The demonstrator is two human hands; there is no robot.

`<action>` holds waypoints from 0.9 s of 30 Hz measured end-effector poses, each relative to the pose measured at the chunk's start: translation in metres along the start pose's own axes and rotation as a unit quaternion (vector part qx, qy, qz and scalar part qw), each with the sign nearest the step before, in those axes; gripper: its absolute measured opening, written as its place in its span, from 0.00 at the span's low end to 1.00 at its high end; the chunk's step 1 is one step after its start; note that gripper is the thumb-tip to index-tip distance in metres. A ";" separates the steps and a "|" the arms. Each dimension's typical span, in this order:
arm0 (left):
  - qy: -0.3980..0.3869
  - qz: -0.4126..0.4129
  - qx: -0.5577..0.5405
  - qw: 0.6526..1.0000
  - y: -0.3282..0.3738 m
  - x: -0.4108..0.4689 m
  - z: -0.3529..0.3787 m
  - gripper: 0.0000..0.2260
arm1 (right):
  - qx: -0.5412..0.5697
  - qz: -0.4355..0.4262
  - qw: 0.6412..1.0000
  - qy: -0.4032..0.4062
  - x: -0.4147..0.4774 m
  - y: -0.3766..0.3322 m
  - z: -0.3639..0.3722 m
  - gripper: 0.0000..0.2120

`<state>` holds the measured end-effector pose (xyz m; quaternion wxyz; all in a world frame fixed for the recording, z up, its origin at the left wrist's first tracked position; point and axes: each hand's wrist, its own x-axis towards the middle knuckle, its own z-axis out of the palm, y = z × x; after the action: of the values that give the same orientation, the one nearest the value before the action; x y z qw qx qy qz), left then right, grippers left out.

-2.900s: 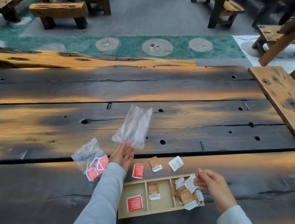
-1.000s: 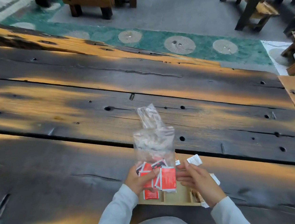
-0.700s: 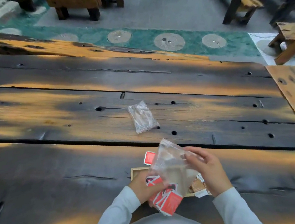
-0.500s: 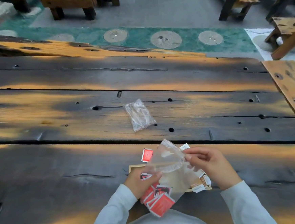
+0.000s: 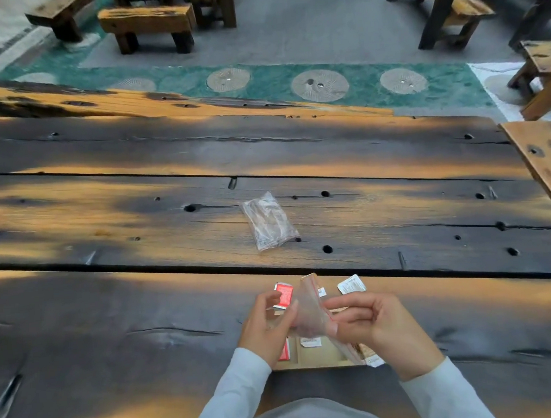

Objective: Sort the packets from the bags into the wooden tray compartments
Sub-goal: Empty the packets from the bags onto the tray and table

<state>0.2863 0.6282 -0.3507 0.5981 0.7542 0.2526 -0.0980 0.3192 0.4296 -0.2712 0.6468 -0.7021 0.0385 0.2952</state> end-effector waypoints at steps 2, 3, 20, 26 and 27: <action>0.047 0.027 -0.041 0.998 0.016 -0.008 0.003 0.10 | 0.008 -0.010 1.000 0.028 0.002 0.003 0.004 0.14; 0.044 0.038 -0.072 0.996 0.025 -0.014 0.004 0.10 | 0.012 -0.015 0.999 0.043 0.003 0.003 0.005 0.13; 0.008 0.157 0.157 0.975 0.039 -0.009 -0.007 0.09 | 0.120 0.000 0.970 0.211 -0.002 0.025 -0.019 0.10; -0.012 0.265 0.257 0.929 0.057 -0.009 -0.002 0.10 | 0.073 -0.015 0.974 0.214 0.001 0.037 -0.042 0.07; -0.012 0.273 0.255 0.928 0.061 -0.008 0.000 0.10 | 0.066 -0.026 0.973 0.218 0.002 0.041 -0.047 0.08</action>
<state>0.3097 0.6168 -0.2948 0.3922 0.9199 -0.0036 -0.0008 0.3201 0.3800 -0.3090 0.6754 -0.7058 0.1800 0.1153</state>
